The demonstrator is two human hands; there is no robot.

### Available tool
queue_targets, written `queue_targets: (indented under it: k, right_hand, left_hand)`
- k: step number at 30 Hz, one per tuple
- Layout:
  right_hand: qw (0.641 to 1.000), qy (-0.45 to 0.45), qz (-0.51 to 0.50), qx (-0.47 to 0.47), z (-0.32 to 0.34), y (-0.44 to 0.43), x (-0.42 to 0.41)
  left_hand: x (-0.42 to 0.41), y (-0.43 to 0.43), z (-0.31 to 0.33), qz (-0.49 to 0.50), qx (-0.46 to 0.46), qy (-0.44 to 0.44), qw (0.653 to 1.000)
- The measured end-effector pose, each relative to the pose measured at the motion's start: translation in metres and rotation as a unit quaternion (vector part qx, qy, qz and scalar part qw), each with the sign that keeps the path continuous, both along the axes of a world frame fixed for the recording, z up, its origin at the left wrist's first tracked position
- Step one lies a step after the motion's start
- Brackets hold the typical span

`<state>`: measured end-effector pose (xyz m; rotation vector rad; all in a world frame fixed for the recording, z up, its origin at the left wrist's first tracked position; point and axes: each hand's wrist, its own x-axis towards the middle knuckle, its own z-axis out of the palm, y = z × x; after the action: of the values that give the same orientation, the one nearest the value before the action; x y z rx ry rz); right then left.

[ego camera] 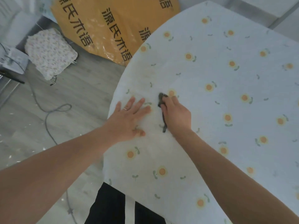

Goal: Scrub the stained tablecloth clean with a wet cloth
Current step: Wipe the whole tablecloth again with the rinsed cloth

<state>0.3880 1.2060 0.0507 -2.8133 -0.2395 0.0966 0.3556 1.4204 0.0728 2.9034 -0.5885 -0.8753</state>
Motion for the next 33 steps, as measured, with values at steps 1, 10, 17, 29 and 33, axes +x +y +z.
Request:
queue_targets:
  k: [1,10,17,29,33]
  right_hand:
    - [1.000,-0.010,0.020,-0.008,0.001,-0.011,-0.014]
    - [0.955,-0.022,-0.294,-0.032,0.007,-0.093,0.118]
    - [0.995,-0.016,-0.098,0.026,-0.001,0.026,0.141]
    - [0.977,-0.040,-0.206,-0.030,0.001,-0.031,0.171]
    - [0.970,-0.025,-0.242,-0.008,0.002,0.029,0.214]
  left_hand:
    - [0.003,0.008,-0.003,-0.009,-0.020,-0.028,0.999]
    - [-0.002,0.024,-0.038,-0.046,-0.100,-0.204,0.973]
    - [-0.001,0.028,-0.045,-0.041,-0.122,-0.206,0.970]
    - [-0.002,0.029,-0.048,-0.021,-0.171,-0.220,0.960]
    - [-0.002,0.030,-0.050,-0.014,-0.177,-0.221,0.959]
